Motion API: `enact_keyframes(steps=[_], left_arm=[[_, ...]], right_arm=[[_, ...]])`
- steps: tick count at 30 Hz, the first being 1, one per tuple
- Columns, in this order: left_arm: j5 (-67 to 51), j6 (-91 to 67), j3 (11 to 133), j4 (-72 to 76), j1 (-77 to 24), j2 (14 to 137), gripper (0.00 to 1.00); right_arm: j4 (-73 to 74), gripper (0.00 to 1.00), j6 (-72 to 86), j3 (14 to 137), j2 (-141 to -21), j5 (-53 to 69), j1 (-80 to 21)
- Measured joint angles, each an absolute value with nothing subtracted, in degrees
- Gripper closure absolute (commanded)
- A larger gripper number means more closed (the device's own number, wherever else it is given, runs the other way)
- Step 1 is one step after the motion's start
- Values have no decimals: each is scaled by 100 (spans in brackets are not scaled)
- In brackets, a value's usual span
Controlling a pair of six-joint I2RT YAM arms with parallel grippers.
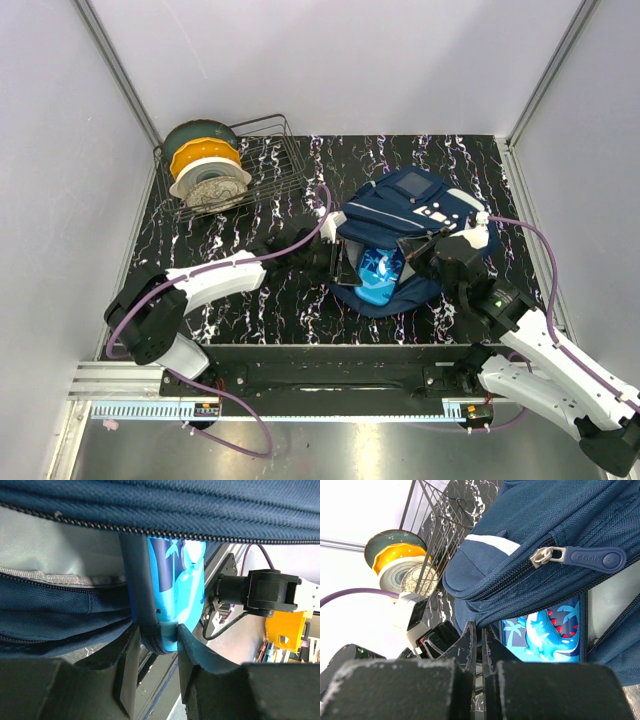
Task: Pack the student bag
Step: Place the stationery in the student bag.
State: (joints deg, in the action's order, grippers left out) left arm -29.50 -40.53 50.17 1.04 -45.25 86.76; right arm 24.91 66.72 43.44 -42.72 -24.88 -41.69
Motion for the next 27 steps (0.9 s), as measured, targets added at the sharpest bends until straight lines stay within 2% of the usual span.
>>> enact_keyframes(steps=[2, 3, 6, 16, 27], left_arm=[[-2943, -4117, 5017, 169, -4528, 8678, 80], [-2941, -4154, 5019, 198, -4528, 8687, 92], [-2950, -4265, 5103, 314, -4528, 8814, 100], [-2794, -4969, 5330, 923, -4528, 9292, 100], [-1756, -6016, 5363, 2248, -4600, 9675, 100]], right_arm=[[2497, 100, 6672, 4344, -4265, -2488, -4167], [2497, 100, 6672, 4344, -4263, -2486, -4169], [2517, 100, 6672, 4344, -4263, -2480, -4169], [2532, 100, 6667, 4344, -4211, -2477, -4169], [2534, 100, 6665, 4344, -4213, -2458, -4160]])
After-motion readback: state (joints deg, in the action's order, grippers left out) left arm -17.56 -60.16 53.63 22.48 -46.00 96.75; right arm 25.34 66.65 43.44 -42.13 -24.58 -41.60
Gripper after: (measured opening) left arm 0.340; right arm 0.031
